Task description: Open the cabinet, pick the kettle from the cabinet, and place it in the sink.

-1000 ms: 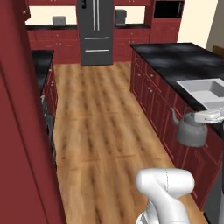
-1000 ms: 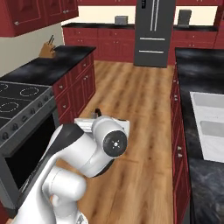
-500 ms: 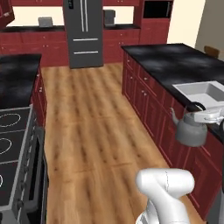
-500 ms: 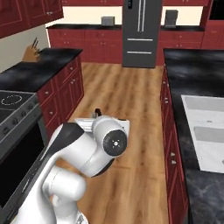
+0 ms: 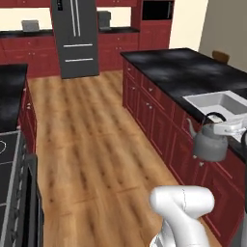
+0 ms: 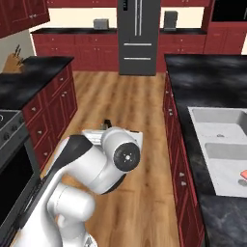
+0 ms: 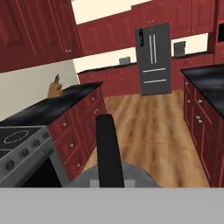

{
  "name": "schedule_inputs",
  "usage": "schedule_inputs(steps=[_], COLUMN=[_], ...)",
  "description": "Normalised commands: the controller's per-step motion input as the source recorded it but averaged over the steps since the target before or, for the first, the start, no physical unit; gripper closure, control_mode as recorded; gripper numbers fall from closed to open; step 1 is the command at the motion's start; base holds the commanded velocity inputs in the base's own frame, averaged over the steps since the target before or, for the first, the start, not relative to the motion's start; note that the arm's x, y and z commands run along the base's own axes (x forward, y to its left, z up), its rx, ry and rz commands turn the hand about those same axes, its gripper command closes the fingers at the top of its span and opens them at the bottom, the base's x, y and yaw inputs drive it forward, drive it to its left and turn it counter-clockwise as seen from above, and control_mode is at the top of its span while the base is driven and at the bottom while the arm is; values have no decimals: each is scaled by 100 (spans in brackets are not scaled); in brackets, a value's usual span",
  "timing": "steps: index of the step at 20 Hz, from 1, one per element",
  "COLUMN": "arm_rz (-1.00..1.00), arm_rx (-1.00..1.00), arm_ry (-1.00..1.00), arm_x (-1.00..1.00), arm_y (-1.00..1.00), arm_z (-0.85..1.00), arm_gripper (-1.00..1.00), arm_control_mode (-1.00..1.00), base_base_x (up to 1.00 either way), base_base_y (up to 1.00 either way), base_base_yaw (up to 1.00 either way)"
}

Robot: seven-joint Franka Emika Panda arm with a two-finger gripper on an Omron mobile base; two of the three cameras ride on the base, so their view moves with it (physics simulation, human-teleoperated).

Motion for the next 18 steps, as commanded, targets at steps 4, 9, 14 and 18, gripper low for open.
schedule_inputs(steps=[4,9,14,18], arm_rz=[0,0,0,0], arm_rx=[0,0,0,0], arm_ry=[0,0,0,0], arm_x=[0,0,0,0], arm_y=[0,0,0,0], arm_z=[0,0,0,0], arm_gripper=[100,100,100,100], arm_control_mode=[100,100,100,100], base_base_x=[46,44,40,39], base_base_y=[30,30,31,28], base_base_yaw=[-45,-49,-51,-59])
